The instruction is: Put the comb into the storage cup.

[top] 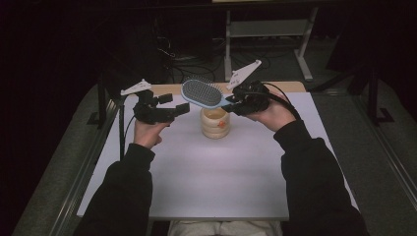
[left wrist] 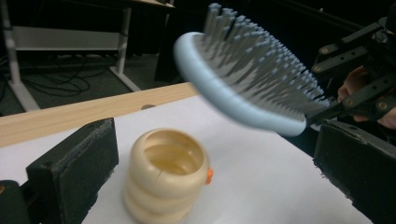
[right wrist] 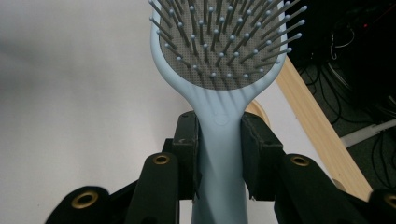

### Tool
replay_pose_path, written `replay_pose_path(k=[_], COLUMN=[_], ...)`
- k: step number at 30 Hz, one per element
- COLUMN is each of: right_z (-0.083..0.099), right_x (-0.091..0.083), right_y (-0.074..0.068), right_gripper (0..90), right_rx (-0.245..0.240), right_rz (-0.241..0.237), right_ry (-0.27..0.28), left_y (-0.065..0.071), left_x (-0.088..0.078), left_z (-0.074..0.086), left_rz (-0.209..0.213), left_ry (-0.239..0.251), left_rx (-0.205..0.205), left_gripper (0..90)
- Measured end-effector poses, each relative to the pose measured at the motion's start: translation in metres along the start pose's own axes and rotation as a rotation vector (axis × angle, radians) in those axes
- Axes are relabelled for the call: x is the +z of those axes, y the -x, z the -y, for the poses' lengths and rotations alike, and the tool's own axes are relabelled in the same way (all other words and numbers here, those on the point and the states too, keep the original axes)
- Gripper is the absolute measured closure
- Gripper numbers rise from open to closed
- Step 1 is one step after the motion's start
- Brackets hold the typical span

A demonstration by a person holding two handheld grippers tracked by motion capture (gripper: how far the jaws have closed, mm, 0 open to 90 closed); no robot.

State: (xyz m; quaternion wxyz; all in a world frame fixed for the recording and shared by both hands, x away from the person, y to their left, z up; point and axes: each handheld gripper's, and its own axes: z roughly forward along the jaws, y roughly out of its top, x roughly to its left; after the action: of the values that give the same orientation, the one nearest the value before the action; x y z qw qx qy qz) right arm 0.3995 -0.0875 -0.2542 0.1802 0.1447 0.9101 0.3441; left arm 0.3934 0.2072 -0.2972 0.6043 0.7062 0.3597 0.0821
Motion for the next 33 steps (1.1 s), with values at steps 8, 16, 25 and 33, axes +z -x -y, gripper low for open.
replay_pose_path(k=[8,16,25,33], right_z=[-0.003,-0.003,-0.004,-0.004], right_x=[0.004,0.007,0.010,0.016], right_y=[-0.002,-0.003,-0.003,-0.004], right_gripper=[68.0,67.9,67.9,67.5], right_rx=[-0.013,-0.022,-0.025,-0.030], right_rz=[-0.001,0.016,0.023,0.040], right_ry=[0.008,0.006,-0.001,-0.010], left_y=[0.009,0.010,0.000,-0.007], left_x=[0.023,0.034,0.034,0.036], left_z=[-0.014,-0.014,-0.015,-0.013], left_rz=[0.014,0.018,0.044,0.042], left_ry=[0.005,0.034,0.108,0.113], left_rx=[-0.030,-0.074,-0.184,-0.256], left_gripper=[0.0,0.0,8.3,23.9])
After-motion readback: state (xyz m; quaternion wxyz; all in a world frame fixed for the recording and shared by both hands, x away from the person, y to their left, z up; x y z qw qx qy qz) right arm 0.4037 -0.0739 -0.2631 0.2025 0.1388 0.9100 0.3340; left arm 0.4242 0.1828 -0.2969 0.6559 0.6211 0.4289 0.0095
